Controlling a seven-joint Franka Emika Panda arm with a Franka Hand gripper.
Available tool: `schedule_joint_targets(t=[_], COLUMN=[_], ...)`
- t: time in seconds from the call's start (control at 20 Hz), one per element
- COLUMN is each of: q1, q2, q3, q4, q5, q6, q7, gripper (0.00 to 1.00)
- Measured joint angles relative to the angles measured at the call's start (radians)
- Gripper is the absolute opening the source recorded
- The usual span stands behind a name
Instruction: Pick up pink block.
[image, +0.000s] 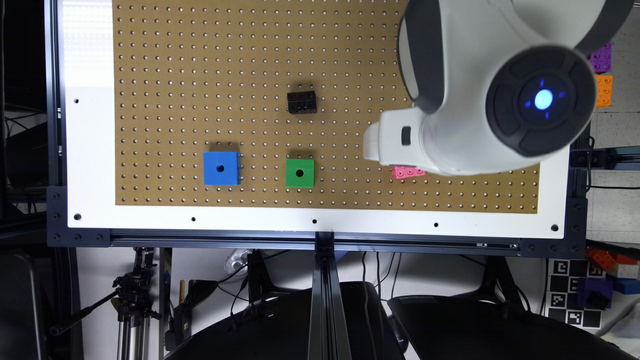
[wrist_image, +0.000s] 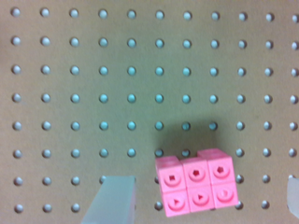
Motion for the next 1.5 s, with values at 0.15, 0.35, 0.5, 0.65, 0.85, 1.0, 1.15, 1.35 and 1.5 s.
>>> schedule_joint_targets(t=[0.15,0.35,0.5,0.65,0.85,1.0,1.15,1.35,1.5], q1=[0.0,0.0,0.0,0.0,0.0,0.0,0.001,0.009,0.012], q2=[0.03,0.037,0.045,0.078,0.125,0.149,0.178,0.191,0.192], q3=[0.0,0.0,0.0,0.0,-0.001,-0.001,-0.001,-0.001,-0.001], q4=[0.045,0.062,0.062,0.064,0.074,0.083,0.088,0.106,0.109], q5=[-0.0003,-0.0004,-0.0007,-0.0026,-0.0062,-0.0082,-0.0101,-0.0101,-0.0101], q6=[-0.012,-0.02,-0.018,0.001,0.031,0.038,0.061,0.062,0.062], q7=[0.0,0.0,0.0,0.0,0.0,0.0,0.0,0.001,0.001], gripper=[1.0,1.0,1.0,1.0,1.0,1.0,1.0,1.0,1.0])
